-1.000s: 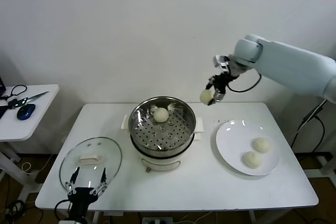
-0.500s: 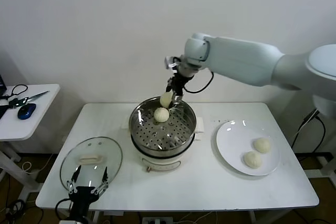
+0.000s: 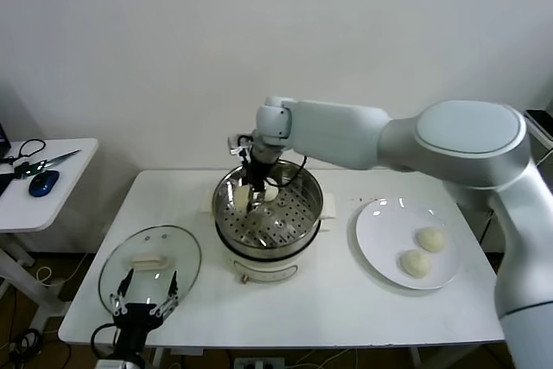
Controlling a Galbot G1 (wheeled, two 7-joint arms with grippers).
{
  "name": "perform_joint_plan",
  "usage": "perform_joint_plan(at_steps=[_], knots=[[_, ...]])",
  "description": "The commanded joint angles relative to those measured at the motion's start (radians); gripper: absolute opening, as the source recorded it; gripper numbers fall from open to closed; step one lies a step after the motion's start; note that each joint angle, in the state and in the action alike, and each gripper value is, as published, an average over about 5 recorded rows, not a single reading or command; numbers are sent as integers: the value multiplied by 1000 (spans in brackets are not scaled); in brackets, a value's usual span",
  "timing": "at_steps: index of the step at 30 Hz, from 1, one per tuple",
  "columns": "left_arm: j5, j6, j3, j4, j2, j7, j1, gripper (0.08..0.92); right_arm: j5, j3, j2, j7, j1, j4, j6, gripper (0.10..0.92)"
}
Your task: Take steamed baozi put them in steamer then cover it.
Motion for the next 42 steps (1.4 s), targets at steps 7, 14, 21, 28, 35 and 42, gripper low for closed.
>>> perform_joint_plan(at_steps=[7, 14, 21, 28, 35, 42], knots=[[-1, 0, -4, 7, 10, 1, 0, 823, -20, -9, 46, 7, -62, -43, -9, 716], [4, 1, -2, 9, 10, 1, -6, 823, -19, 6, -14, -17, -6, 8, -16, 817], [7, 1, -1, 5, 12, 0, -6, 823, -24, 24, -184, -63, 110, 140, -2, 823], [15, 2, 2, 1, 9, -3, -4, 823, -79, 50, -497, -89, 205, 336, 39, 823], [26, 1, 1, -3, 13, -5, 3, 823, -250, 73, -815, -134, 193, 481, 76, 823], [9, -16, 8, -8, 6, -1, 1, 823, -490, 96, -1050, -148, 50, 549, 121, 823]])
